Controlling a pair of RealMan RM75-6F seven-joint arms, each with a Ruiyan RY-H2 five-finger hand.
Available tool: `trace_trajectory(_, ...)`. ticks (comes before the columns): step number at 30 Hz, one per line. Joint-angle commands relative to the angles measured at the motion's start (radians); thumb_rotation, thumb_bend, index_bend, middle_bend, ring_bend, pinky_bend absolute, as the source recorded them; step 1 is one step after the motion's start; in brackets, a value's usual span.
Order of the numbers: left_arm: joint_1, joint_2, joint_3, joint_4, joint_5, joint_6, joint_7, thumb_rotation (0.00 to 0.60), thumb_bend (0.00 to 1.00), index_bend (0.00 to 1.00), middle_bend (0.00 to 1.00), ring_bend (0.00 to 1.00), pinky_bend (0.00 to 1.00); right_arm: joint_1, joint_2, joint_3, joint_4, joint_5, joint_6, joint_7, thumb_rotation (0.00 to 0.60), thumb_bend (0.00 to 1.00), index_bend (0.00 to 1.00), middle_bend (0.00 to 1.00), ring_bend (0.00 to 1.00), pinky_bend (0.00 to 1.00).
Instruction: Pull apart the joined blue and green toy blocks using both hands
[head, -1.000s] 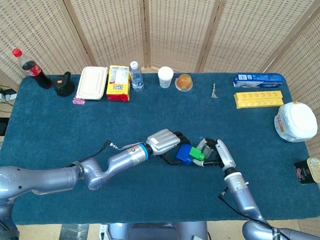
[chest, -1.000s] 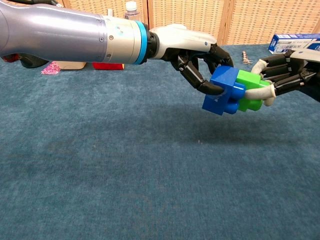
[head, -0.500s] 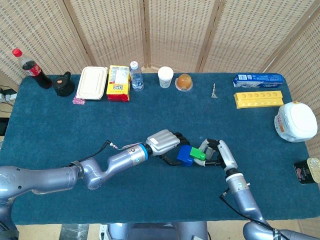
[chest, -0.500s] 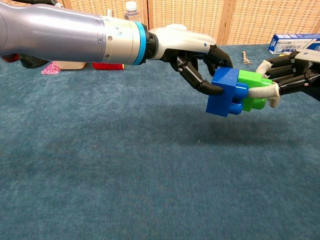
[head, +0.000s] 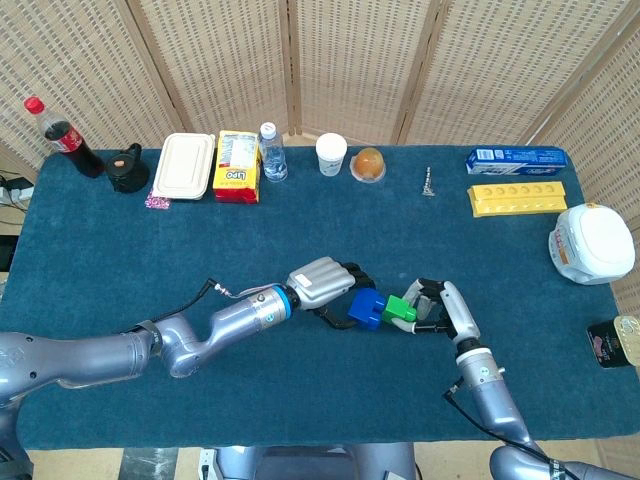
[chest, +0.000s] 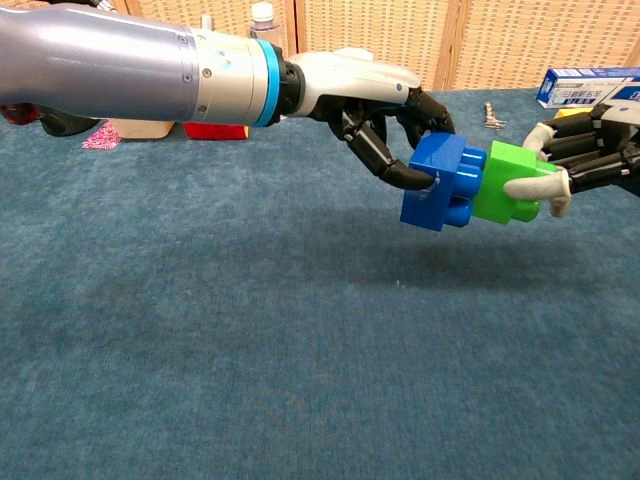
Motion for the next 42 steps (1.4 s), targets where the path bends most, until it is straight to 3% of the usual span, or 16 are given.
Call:
trace_trajectory(1,0.001,0.002,0.002,-0.001,0.003,0.0,-0.002,0.365,0.43,0.49,0.29,0.21,0.38,-0.002,0.003,-0.001,0.0,-0.001,0.0,0.002,0.6,0.2,0.62,0.61,0.7,0.6)
trace_trajectory(24,0.096,0.114,0.06,-0.089,0.047,0.072,-0.018,0.36,0.43,0.48,0.29,0.21,0.38,-0.035,0.055,-0.042,0.013,-0.038,-0.017,0.014,0.6,0.2,0.62,0.61,0.7,0.6)
trace_trajectory(42,0.165,0.161,0.092,-0.129,0.069,0.128,-0.008,0.362,0.43,0.48,0.29,0.21,0.38,0.038,-0.06,-0.087,0.196,0.013,-0.137,-0.095,0.6,0.2,0.58,0.55,0.57,0.47)
